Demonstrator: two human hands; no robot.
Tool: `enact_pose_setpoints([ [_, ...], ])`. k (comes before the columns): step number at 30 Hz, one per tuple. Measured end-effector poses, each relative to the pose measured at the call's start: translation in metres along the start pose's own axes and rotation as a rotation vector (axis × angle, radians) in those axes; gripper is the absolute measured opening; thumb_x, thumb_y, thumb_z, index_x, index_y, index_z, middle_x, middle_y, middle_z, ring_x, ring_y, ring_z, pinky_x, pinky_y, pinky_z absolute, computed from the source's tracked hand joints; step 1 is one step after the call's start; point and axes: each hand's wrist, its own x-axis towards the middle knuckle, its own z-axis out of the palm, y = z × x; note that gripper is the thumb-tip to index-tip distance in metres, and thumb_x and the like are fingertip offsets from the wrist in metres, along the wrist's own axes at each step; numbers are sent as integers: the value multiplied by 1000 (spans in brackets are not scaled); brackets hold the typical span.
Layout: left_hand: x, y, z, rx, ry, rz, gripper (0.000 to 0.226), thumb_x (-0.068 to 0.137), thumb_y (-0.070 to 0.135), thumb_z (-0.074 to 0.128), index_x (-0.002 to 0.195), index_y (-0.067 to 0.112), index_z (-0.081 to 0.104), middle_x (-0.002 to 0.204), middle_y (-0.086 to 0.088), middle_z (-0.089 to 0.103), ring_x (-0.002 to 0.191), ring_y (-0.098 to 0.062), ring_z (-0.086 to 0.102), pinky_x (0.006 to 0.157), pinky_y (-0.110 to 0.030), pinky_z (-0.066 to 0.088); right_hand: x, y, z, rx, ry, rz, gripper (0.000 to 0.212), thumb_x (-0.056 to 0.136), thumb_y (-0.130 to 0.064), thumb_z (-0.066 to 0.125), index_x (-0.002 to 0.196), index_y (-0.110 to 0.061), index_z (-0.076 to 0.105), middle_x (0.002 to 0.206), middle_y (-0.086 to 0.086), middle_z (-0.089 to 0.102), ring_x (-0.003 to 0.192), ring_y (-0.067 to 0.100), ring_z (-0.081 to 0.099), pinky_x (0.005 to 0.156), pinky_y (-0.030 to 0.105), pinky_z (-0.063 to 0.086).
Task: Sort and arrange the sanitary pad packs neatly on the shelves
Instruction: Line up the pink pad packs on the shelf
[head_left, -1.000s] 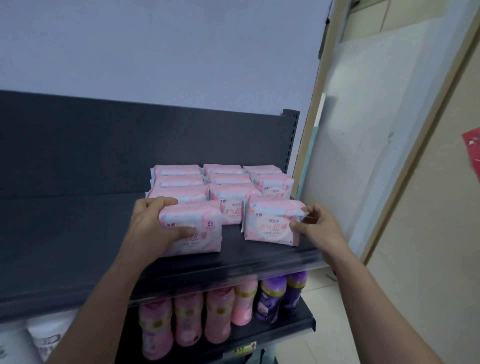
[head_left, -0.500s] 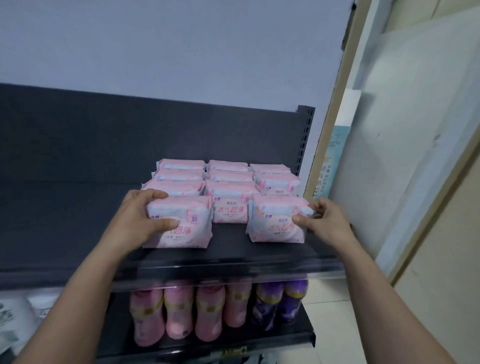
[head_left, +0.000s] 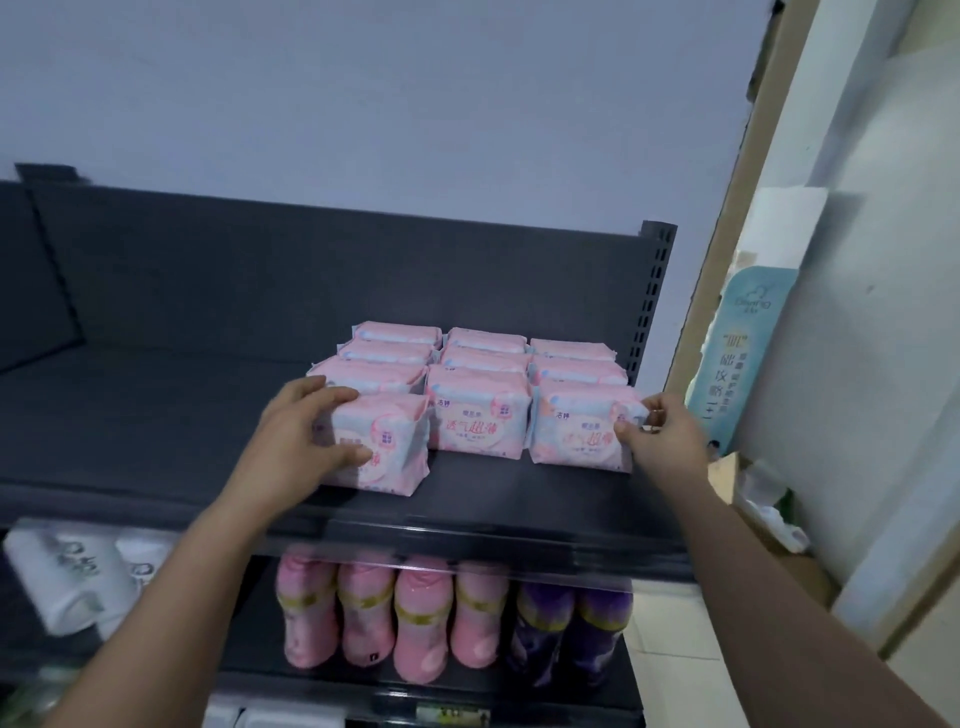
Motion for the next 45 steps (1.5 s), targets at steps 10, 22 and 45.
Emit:
enact_pose_setpoints([
  [10,-7,5,1,-7,174,-39,43,70,6,83,109,16,67,123,1,43,108,-2,40,89,-14,29,6,10,4,137,-105,-24,19,86,-18,70,95,-13,54,95,2,65,87,24,62,74,31,46],
  [22,-5,-5,-1,142,157,-87,52,77,5,77,126,17,61,147,-7,37,135,-24,35,104,-27,30,-9,-11,9,-193,-43,-254,62,86,-21,68,142,-16,41,144,5,45,132,25,42,109,38,35],
  [45,-123,-32,-132,828,-51,-345,75,87,35,66,147,9,29,155,-7,27,144,-24,20,116,-35,23,-168,-164,140,-216,-473,-1100,58,85,-25,67,138,-14,46,146,10,40,140,28,29,114,38,26],
])
